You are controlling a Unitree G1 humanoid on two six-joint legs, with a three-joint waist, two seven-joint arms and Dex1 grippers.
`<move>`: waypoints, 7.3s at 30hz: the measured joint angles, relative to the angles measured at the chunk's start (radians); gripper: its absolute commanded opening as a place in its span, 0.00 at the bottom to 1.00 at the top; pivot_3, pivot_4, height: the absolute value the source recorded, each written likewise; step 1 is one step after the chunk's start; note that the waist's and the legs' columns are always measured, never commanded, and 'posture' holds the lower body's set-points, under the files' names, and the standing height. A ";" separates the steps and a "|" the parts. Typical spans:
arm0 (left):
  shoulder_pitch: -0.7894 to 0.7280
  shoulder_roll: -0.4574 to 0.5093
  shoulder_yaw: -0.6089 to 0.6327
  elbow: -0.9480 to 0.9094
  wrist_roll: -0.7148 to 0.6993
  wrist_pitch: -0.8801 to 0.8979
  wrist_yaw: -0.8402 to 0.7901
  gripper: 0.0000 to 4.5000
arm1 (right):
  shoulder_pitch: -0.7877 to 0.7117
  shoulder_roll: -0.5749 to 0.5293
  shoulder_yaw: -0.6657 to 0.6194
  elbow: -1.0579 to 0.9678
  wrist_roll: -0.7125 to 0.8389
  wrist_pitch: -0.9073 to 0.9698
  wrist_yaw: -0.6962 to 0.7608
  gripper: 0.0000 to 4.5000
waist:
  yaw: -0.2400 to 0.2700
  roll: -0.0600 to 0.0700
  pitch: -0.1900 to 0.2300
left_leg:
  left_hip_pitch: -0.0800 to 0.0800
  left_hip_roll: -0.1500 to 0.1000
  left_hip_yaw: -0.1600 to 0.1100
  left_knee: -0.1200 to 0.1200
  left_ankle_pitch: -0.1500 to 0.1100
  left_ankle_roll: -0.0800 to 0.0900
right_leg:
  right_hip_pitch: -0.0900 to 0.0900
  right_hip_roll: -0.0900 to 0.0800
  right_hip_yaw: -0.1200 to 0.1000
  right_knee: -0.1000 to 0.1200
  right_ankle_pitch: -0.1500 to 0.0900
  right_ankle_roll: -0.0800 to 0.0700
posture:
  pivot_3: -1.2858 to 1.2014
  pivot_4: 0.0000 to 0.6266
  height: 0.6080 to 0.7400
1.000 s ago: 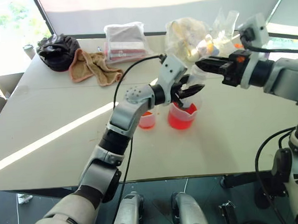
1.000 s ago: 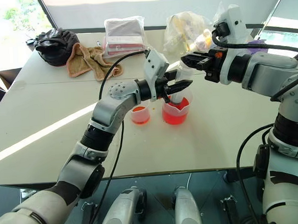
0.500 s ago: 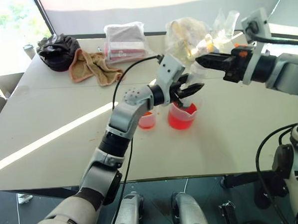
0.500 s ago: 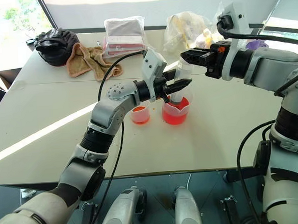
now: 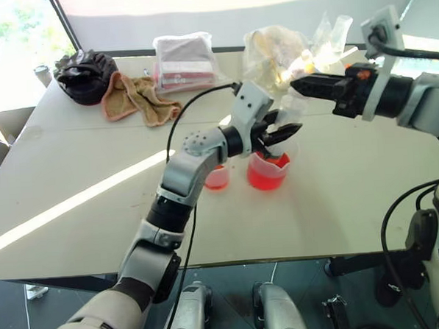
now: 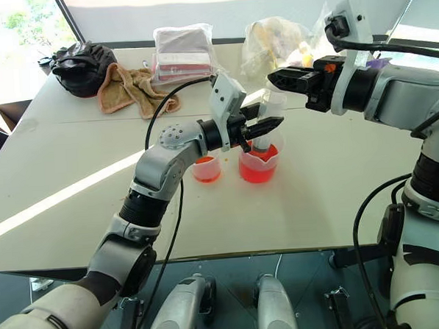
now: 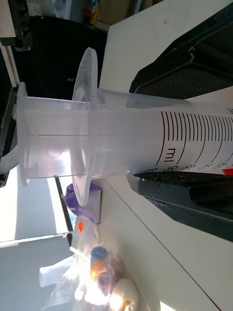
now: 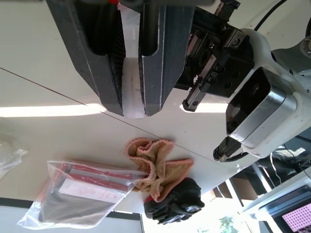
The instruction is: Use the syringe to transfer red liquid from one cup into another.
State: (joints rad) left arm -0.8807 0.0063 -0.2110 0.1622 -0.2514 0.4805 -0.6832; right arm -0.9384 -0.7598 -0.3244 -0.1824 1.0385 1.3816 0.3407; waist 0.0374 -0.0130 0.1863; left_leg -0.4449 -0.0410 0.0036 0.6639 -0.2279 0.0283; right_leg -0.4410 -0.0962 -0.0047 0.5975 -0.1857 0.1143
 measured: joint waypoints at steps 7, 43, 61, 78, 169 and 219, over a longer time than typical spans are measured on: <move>0.003 -0.004 0.000 -0.006 0.000 0.017 0.006 0.33 | -0.002 -0.003 0.000 0.001 0.004 0.000 -0.001 0.01 | 0.000 0.000 0.000 | 0.000 0.000 0.000 0.000 0.000 0.000 | 0.000 0.000 0.000 0.000 0.000 -0.001 | 0.52 0.24 1.00; -0.196 0.008 0.166 0.044 -0.097 0.095 0.046 0.33 | -0.017 0.038 -0.191 0.033 0.178 -0.082 -0.090 0.78 | 0.000 0.000 0.000 | 0.000 0.000 0.000 0.000 -0.001 0.001 | 0.000 0.000 0.000 0.000 0.000 0.000 | 0.52 0.24 1.00; -0.001 0.286 0.293 -0.240 -0.244 0.234 0.054 0.33 | -0.017 0.095 -0.080 0.061 0.220 -0.160 -0.132 0.78 | -0.025 0.001 0.000 | 0.001 0.001 0.001 0.000 -0.001 0.002 | 0.001 0.001 0.000 0.001 0.000 0.001 | 0.52 0.24 1.00; 0.141 0.351 0.292 -0.361 -0.299 0.258 0.069 0.33 | 0.007 -0.058 0.186 -0.030 0.131 -0.099 0.133 0.78 | -0.026 0.001 0.000 | 0.001 0.001 0.001 0.000 -0.001 0.002 | 0.001 0.001 0.000 0.000 -0.002 -0.002 | 0.52 0.24 1.00; 0.188 0.428 0.204 -0.370 -0.308 0.239 0.055 0.33 | -0.186 0.341 0.313 0.124 -0.327 -0.158 0.256 0.00 | -0.032 0.001 0.000 | 0.001 0.000 0.001 -0.002 -0.002 0.001 | -0.002 0.000 0.000 0.000 0.000 0.000 | 0.52 0.24 1.00; 0.000 0.379 0.472 -0.332 -0.587 0.504 0.304 0.33 | 0.036 -0.097 0.311 -0.097 -0.231 -0.130 0.587 0.99 | -0.024 0.000 0.001 | 0.000 0.001 0.000 -0.001 -0.002 0.001 | -0.001 -0.001 0.000 -0.001 -0.001 -0.002 | 0.52 0.24 1.00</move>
State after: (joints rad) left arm -0.8804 0.3848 0.2609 -0.1702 -0.8388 0.9847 -0.3792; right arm -0.9021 -0.8564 -0.0133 -0.2792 0.8080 1.2514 0.9275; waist 0.0129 -0.0128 0.1876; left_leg -0.4447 -0.0401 0.0039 0.6625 -0.2297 0.0295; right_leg -0.4422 -0.0975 -0.0048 0.5962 -0.1869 0.1124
